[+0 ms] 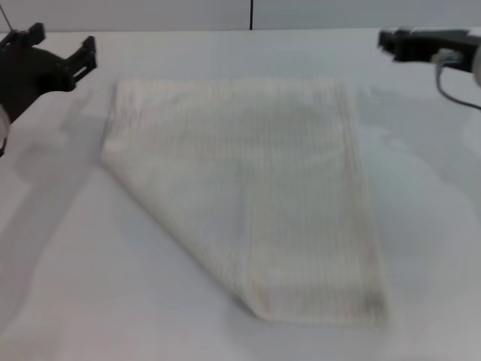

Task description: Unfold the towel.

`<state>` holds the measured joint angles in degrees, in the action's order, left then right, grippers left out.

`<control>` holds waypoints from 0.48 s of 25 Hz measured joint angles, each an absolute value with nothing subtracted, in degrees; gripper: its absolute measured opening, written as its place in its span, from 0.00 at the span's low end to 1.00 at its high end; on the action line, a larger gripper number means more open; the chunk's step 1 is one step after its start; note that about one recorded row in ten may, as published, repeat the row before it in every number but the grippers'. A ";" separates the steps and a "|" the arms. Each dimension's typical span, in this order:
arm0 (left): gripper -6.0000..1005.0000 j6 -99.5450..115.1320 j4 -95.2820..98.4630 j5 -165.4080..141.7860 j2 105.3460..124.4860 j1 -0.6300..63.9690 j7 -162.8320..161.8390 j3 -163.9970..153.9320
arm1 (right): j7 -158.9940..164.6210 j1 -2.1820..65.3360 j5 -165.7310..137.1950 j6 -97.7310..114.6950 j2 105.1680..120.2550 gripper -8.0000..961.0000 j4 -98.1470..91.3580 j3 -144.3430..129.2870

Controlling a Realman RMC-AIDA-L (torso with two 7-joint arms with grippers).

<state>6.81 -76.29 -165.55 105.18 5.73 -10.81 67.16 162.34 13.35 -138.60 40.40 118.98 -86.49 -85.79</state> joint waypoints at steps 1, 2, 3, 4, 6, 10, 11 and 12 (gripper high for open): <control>0.78 4.23 -77.93 -165.55 105.19 5.91 -10.29 67.16 | 161.95 17.84 -138.69 45.17 118.84 0.36 -82.23 -83.80; 0.78 4.23 -77.93 -165.55 105.19 5.91 -10.29 67.16 | 161.95 17.84 -138.69 45.17 118.84 0.32 -82.23 -83.80; 0.78 1.66 -79.58 -165.54 105.27 6.02 -9.71 67.22 | 161.49 19.54 -138.91 46.10 118.80 0.27 -80.19 -83.31; 0.78 1.66 -79.58 -165.54 105.27 6.02 -9.71 67.22 | 160.94 21.24 -139.17 47.09 118.79 0.23 -78.13 -82.65; 0.78 -9.16 -86.04 -165.34 106.66 6.34 -4.59 67.92 | 160.03 25.46 -139.48 49.91 118.81 0.14 -73.64 -79.43; 0.78 -22.72 -91.16 -164.23 108.90 8.08 0.94 69.63 | 160.45 27.98 -139.41 52.68 118.85 0.06 -71.49 -76.11; 0.78 -25.17 -91.75 -163.49 109.51 8.68 2.52 70.07 | 161.50 29.40 -139.52 55.13 118.87 0.04 -71.00 -73.74; 0.78 -28.11 -92.33 -162.27 110.30 9.38 4.90 70.69 | 161.50 29.40 -139.52 55.13 118.87 0.02 -71.00 -73.74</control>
